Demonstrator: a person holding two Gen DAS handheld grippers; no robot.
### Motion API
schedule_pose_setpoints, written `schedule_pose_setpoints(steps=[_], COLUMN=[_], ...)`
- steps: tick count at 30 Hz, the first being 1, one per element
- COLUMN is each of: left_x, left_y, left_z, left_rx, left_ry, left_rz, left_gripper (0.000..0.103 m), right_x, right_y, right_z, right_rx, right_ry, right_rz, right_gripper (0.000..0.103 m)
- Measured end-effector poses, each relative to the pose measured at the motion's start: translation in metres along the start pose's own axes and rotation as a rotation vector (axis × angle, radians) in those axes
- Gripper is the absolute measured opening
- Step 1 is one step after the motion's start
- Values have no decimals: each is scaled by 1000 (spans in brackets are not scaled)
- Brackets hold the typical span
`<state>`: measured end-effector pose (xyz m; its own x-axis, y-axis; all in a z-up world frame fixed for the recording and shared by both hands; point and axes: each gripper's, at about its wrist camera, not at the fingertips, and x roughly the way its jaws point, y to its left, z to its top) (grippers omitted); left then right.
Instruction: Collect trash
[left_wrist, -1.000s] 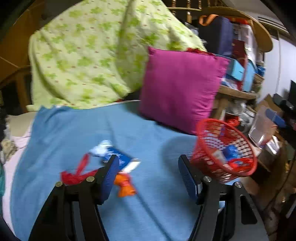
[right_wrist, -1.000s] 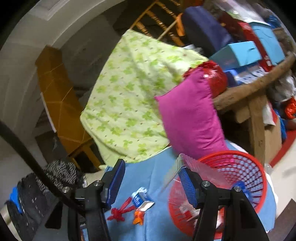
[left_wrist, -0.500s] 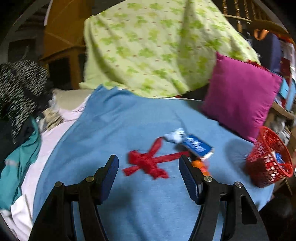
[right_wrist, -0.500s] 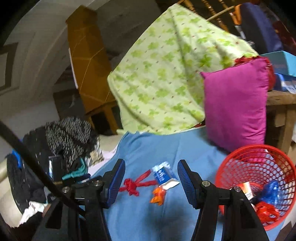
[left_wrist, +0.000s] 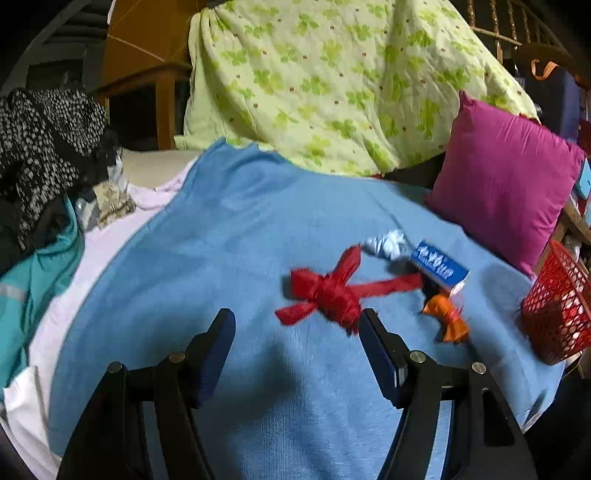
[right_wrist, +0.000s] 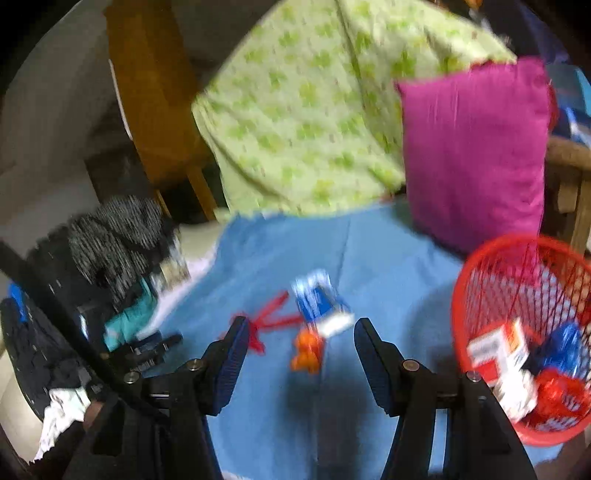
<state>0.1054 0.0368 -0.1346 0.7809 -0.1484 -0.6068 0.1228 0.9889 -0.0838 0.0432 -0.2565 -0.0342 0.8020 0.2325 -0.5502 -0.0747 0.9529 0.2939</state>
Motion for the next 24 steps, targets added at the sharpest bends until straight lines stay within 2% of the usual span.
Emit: schedule_pose_setpoints(steps=[2,5,9,16,18,19,24], left_x=[13,19,26,26,25,25,28], left_y=[2,0,-3,-9,-11,-11,-10], left_z=[-5,-4,-7,-10,-10,-11,-12], left_rx=[-6,4,20,51,53,54,58], left_ry=[47,42,63,64,63,62,71], left_rz=[11,24,23,9,7,8,18], left_gripper=[70,70,70,70,70,70,70], right_x=[22,59,92,115,118,118,107], right_y=[2,-2,-13,-30,-32,-30,-19], right_z=[-12,-40,-72,-93,-96,-95,-93], right_rx=[-6,8,16,54,67,67,13], right_ry=[91,237,348,420,435,439,383], right_rz=[-38,-76,-139,-160,-154,-150,-153], right_gripper=[63,63,63,63,56,55,52])
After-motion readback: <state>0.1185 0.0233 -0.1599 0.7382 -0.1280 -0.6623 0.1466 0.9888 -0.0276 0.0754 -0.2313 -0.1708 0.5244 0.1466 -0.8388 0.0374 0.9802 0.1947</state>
